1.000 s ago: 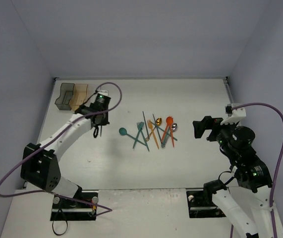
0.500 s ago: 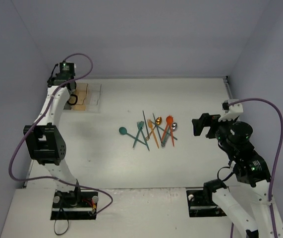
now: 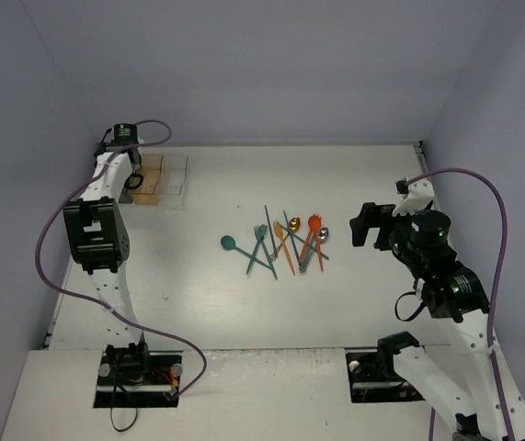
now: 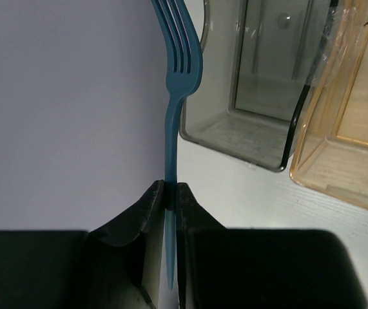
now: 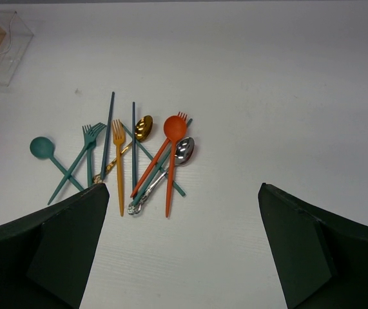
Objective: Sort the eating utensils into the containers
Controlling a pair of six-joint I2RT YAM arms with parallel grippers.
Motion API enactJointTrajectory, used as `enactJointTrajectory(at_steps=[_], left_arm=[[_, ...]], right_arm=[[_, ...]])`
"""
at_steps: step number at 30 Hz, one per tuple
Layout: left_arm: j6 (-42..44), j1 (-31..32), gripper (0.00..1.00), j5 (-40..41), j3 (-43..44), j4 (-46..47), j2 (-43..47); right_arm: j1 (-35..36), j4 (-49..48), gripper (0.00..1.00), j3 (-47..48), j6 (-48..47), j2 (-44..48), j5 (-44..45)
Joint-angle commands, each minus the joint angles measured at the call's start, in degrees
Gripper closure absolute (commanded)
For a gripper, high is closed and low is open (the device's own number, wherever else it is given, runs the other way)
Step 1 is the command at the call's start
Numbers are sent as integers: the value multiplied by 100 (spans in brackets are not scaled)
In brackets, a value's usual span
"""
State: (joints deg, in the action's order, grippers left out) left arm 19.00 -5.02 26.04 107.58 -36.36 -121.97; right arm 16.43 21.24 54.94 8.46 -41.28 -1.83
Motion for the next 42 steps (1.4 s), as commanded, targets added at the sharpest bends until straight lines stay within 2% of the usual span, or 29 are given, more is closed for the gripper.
enactJointTrajectory(at_steps=[1, 8, 20, 22, 25, 27, 30, 34, 36, 39, 42], left_arm=[[209, -58, 100, 191, 478, 32, -35], [192, -61, 85, 69, 702, -20, -283], [-53, -61, 75, -95, 794, -21, -243], [-167, -61, 72, -165, 764, -21, -86], [-410, -6, 59, -297, 605, -33, 371], [-807, 87, 49, -419, 383, -40, 762], [-1427, 194, 43, -705, -56, -82, 1602], [-3205, 438, 31, -1483, -1500, -91, 2793], [-3617, 721, 27, -1654, -1971, -73, 3214], [-4160, 1570, 25, -1677, -2923, -53, 3946], [-4529, 2580, 25, -1757, -3378, -38, 4057]], right_arm=[[-14, -339, 0, 219, -143, -158, 145], [-8, -331, 0, 184, -169, -256, 157], [-8, -327, 0, 143, -143, -138, 139], [-8, -328, 0, 168, -143, -130, 139], [-8, -324, 0, 216, -171, -104, 133], [-8, -324, 0, 243, -178, -84, 139], [-8, -331, 0, 237, -170, -38, 133], [-8, -322, 0, 202, -100, 135, 105], [-8, -322, 0, 184, -84, 208, 120], [4, -312, 0, 127, -52, 330, 90], [65, -293, 0, 85, -9, 407, 43]])
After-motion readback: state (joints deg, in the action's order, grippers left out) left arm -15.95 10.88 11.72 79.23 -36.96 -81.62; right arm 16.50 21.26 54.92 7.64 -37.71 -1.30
